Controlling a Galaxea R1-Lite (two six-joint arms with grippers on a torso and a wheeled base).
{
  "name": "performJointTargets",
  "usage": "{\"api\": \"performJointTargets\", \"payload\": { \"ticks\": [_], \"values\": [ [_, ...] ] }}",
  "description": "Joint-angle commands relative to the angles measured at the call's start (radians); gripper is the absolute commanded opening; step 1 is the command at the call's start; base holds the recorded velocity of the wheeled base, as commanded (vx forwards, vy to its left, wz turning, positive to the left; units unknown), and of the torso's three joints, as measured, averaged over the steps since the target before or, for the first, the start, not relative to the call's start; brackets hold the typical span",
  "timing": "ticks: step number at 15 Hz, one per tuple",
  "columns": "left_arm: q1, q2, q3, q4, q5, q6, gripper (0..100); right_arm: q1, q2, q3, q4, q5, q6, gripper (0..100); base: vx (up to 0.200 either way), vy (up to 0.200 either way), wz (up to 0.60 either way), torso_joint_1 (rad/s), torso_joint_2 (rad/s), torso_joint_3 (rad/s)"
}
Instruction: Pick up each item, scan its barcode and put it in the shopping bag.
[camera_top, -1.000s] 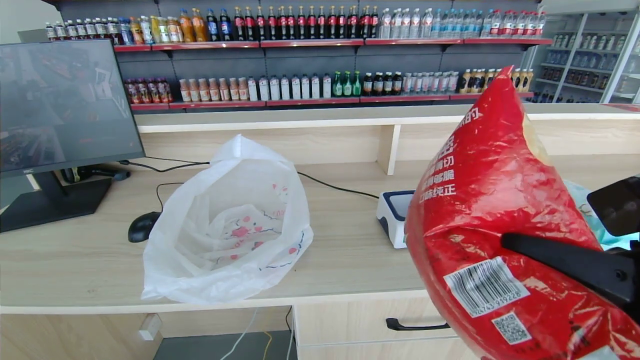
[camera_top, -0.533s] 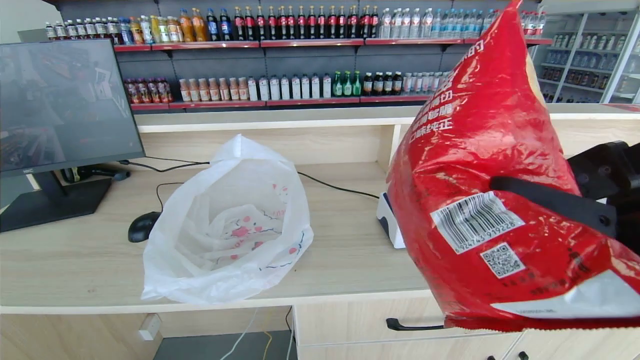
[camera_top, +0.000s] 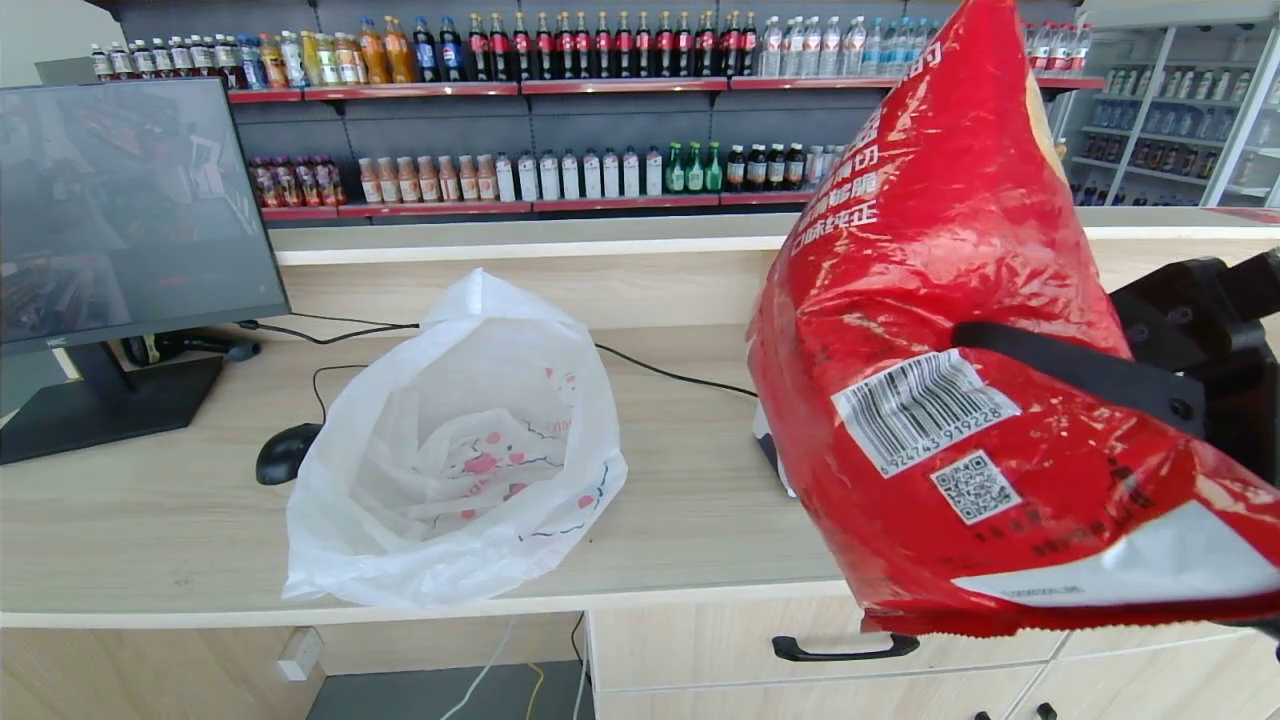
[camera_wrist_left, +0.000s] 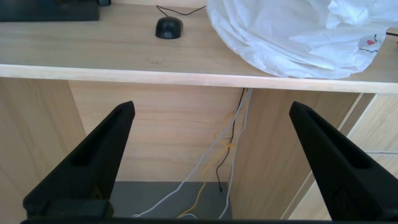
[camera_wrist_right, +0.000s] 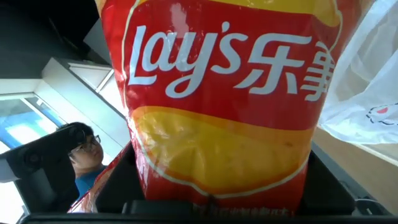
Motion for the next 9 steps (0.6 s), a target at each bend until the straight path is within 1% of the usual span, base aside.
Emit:
{"api": "performJointTargets", "payload": {
  "ticks": [1,6,9],
  "values": [
    [0.0,0.0,0.0,0.0,0.0,0.0,100,0.04,-0.016,0.002,-0.001,0.0,-0.002,0,0.0,0.0,0.0,0.0,0.0,0.0],
    [0.0,0.0,0.0,0.0,0.0,0.0,100,0.048,0.002,-0.019,-0.001,0.0,0.0,0,0.0,0.0,0.0,0.0,0.0,0.0],
    [0.0,0.0,0.0,0.0,0.0,0.0,100,0.048,-0.001,-0.01,-0.001,0.0,0.0,0,0.0,0.0,0.0,0.0,0.0,0.0]
  ]
}}
